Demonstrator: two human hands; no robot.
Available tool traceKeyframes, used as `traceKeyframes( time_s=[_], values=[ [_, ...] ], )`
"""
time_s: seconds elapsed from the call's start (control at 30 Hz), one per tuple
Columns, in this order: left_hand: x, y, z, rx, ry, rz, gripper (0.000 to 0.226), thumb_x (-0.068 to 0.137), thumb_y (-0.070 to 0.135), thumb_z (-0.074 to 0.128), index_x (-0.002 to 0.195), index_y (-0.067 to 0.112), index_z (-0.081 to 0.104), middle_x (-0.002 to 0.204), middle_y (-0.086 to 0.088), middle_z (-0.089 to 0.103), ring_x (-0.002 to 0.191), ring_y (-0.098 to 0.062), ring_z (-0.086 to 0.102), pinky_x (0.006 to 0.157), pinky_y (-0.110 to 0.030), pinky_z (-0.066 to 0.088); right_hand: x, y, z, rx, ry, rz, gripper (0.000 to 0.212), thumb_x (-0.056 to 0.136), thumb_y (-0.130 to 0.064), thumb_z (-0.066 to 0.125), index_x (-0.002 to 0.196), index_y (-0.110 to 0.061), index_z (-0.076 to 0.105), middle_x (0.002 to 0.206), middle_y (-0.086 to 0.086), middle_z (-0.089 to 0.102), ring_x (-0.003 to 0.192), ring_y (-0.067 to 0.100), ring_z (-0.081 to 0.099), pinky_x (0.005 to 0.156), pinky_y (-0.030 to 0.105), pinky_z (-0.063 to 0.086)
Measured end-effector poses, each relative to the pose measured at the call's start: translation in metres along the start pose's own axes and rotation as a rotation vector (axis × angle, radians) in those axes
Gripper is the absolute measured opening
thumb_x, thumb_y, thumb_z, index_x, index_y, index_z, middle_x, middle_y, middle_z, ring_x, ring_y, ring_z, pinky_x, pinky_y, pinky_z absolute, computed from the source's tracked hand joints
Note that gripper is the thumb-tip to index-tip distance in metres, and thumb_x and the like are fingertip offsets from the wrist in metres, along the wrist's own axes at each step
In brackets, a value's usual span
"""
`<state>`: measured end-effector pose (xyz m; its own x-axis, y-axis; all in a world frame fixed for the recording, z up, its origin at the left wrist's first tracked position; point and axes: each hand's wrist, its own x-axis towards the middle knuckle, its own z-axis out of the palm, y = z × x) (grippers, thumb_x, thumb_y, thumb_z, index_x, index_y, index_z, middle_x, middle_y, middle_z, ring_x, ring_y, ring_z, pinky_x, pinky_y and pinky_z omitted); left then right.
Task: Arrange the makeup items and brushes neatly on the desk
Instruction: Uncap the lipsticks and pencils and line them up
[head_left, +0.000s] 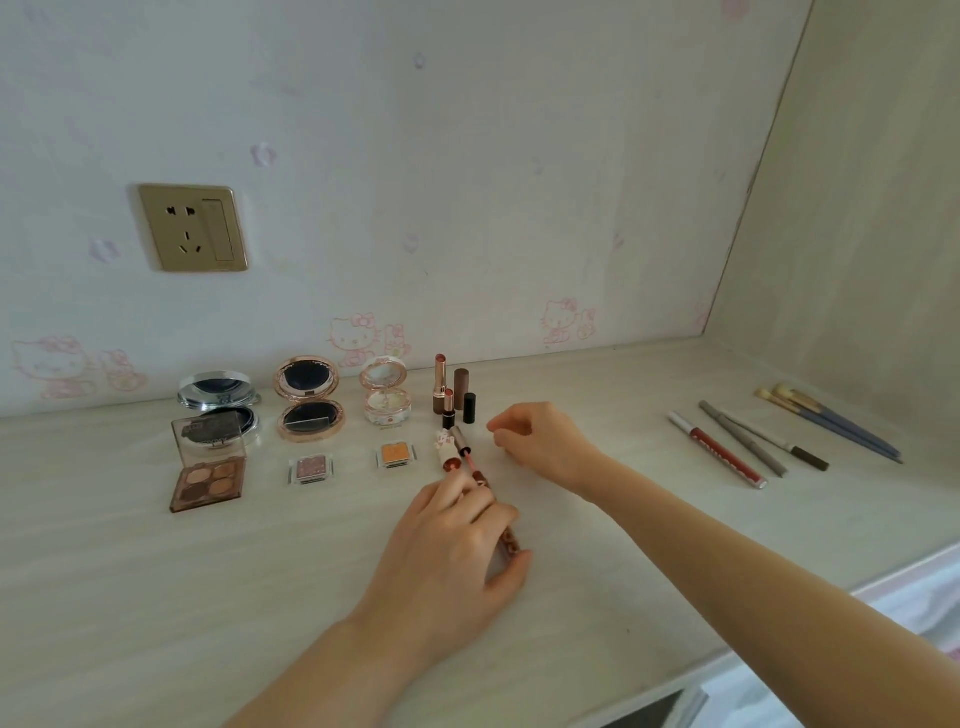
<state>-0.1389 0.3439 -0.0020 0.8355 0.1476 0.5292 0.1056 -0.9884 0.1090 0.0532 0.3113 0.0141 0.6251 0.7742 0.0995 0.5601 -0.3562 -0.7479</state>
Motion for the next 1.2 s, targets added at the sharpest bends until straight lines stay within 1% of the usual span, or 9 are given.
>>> traceKeyframes(
  time_s=[0.1, 0.23, 0.4, 0.47, 0.63, 0.83, 0.9, 1.0, 1.2],
  values=[
    [-0.001, 0.003, -0.003, -0.018, 0.029, 0.005, 0.025, 0.084, 0.039, 0.056, 0.095, 0.022, 0.071, 0.087, 0.012, 0.063, 0.100, -0.015, 0.056, 0.084, -0.026, 0.048, -0.020, 0.009, -0.013, -0.123, 0.003, -0.029, 0.026, 0.092, -0.021, 0.052, 0.114, -0.021, 0.065, 0.110, -0.001, 0.065, 0.104, 0.013, 0.058, 0.085, 0.021, 0.045],
    [0.003, 0.010, -0.006, -0.039, 0.039, 0.040, 0.021, 0.085, 0.029, 0.055, 0.096, 0.019, 0.070, 0.088, 0.010, 0.060, 0.093, -0.016, 0.056, 0.077, -0.028, 0.049, -0.052, 0.024, -0.032, -0.316, 0.008, -0.101, 0.028, 0.094, -0.024, 0.051, 0.119, -0.021, 0.062, 0.113, -0.002, 0.064, 0.106, 0.013, 0.057, 0.092, 0.024, 0.044],
    [0.021, 0.022, -0.005, -0.044, 0.022, 0.081, 0.022, 0.081, 0.019, 0.067, 0.103, 0.014, 0.070, 0.089, 0.006, 0.063, 0.088, -0.017, 0.059, 0.075, -0.029, 0.050, -0.088, 0.050, -0.061, -0.456, 0.047, -0.154, 0.028, 0.096, -0.028, 0.048, 0.121, -0.024, 0.059, 0.117, -0.006, 0.058, 0.107, 0.011, 0.055, 0.089, 0.019, 0.041],
    [0.034, 0.029, -0.002, -0.059, -0.006, 0.068, 0.024, 0.085, 0.020, 0.063, 0.107, 0.015, 0.068, 0.094, 0.006, 0.063, 0.095, -0.017, 0.058, 0.077, -0.031, 0.049, -0.100, 0.061, -0.072, -0.481, 0.074, -0.143, 0.028, 0.096, -0.028, 0.047, 0.121, -0.024, 0.059, 0.118, -0.006, 0.057, 0.107, 0.011, 0.053, 0.087, 0.018, 0.040],
    [0.075, 0.049, 0.026, -0.103, -0.112, 0.069, 0.032, 0.095, 0.029, 0.046, 0.124, 0.023, 0.057, 0.115, 0.012, 0.056, 0.115, -0.007, 0.042, 0.090, -0.021, 0.037, -0.121, 0.086, -0.102, -0.507, 0.129, -0.096, 0.029, 0.097, -0.025, 0.047, 0.123, -0.021, 0.058, 0.122, -0.004, 0.056, 0.114, 0.013, 0.052, 0.094, 0.028, 0.045],
    [0.120, 0.070, 0.071, -0.111, -0.286, 0.030, 0.034, 0.094, 0.032, 0.047, 0.125, 0.019, 0.054, 0.124, 0.005, 0.051, 0.122, -0.014, 0.039, 0.097, -0.034, 0.041, -0.131, 0.120, -0.139, -0.562, 0.268, -0.062, 0.026, 0.094, -0.019, 0.053, 0.118, -0.018, 0.062, 0.111, -0.003, 0.060, 0.100, 0.012, 0.054, 0.084, 0.017, 0.041],
    [0.135, 0.076, 0.084, -0.141, -0.317, 0.001, 0.035, 0.094, 0.032, 0.048, 0.125, 0.018, 0.054, 0.126, 0.003, 0.050, 0.124, -0.016, 0.039, 0.099, -0.035, 0.041, -0.130, 0.130, -0.148, -0.554, 0.304, -0.033, 0.024, 0.094, -0.019, 0.053, 0.116, -0.017, 0.064, 0.107, -0.002, 0.060, 0.095, 0.011, 0.053, 0.083, 0.018, 0.042],
    [0.160, 0.082, 0.105, -0.165, -0.353, -0.046, 0.039, 0.094, 0.034, 0.047, 0.129, 0.015, 0.051, 0.131, -0.001, 0.048, 0.126, -0.019, 0.037, 0.102, -0.038, 0.038, -0.123, 0.143, -0.157, -0.544, 0.319, 0.025, 0.024, 0.095, -0.021, 0.051, 0.115, -0.018, 0.063, 0.104, -0.001, 0.059, 0.095, 0.014, 0.053, 0.084, 0.024, 0.047],
    [0.202, 0.091, 0.137, -0.269, -0.334, -0.207, 0.055, 0.095, 0.036, 0.045, 0.143, 0.010, 0.035, 0.148, -0.009, 0.037, 0.138, -0.026, 0.025, 0.110, -0.037, 0.028, -0.110, 0.156, -0.158, -0.541, 0.357, 0.079, 0.029, 0.095, -0.031, 0.050, 0.121, -0.021, 0.059, 0.109, -0.005, 0.058, 0.104, 0.014, 0.050, 0.086, 0.025, 0.044]
  ],
)
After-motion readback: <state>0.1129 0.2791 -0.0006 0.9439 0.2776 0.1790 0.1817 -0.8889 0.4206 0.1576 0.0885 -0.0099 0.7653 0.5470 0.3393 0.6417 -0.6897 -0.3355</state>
